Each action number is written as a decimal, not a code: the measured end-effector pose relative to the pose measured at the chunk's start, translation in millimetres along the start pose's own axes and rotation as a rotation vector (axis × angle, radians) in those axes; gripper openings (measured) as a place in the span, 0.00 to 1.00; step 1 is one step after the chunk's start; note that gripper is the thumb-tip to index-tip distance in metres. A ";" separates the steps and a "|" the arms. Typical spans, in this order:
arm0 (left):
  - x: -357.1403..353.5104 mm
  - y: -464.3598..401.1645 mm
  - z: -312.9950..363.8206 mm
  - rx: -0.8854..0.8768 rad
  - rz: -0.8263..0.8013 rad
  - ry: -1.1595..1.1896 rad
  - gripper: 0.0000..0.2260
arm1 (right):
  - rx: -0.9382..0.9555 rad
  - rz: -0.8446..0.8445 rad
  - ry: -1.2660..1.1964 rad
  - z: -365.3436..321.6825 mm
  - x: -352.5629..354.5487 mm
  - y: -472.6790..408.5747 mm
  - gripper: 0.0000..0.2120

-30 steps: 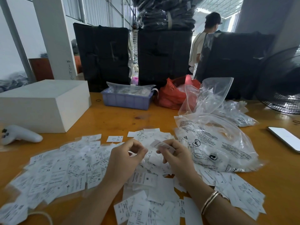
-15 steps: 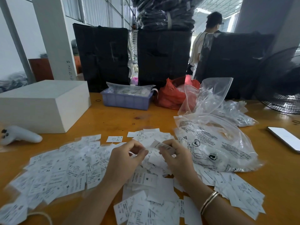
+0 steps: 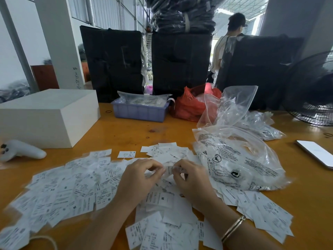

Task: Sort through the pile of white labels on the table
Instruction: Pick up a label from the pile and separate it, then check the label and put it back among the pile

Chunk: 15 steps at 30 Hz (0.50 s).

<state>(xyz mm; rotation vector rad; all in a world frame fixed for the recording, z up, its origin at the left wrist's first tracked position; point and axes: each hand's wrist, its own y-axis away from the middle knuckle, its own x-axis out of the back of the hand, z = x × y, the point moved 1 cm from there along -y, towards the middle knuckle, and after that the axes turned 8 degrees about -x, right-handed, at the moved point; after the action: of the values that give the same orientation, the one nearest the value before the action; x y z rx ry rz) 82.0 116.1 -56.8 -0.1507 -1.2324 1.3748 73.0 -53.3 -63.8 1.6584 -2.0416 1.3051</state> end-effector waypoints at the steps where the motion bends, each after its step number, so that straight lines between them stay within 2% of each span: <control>1: 0.1 0.5 1.2 -0.016 -0.020 -0.012 0.04 | 0.025 -0.021 0.026 -0.8 -0.9 0.6 0.05; 4: -0.3 0.6 3.0 -0.075 -0.058 -0.055 0.16 | 0.039 -0.064 0.023 -2.0 -3.5 2.1 0.07; 5: -0.9 0.2 2.7 -0.086 -0.056 -0.067 0.16 | 0.024 -0.078 -0.026 -2.1 -3.7 2.7 0.09; 8: 0.4 -0.5 0.6 0.004 -0.035 0.011 0.12 | -0.097 -0.105 -0.323 -0.2 -1.3 3.4 0.14; 10: 0.9 -0.2 -0.1 0.107 -0.045 0.125 0.07 | -0.206 -0.066 -0.489 3.4 2.0 1.8 0.13; 12: 0.4 0.3 0.2 0.193 -0.086 0.218 0.01 | -0.220 -0.013 -0.527 5.9 5.8 -0.9 0.09; 15: -1.0 0.5 -1.1 0.305 -0.174 0.326 0.04 | -0.202 0.011 -0.565 5.0 7.7 -3.0 0.09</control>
<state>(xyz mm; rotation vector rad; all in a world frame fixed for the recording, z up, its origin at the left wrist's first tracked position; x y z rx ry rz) 82.8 116.0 -58.2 -0.0493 -0.7388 1.3082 74.6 -62.2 -60.3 2.0831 -2.3758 0.6377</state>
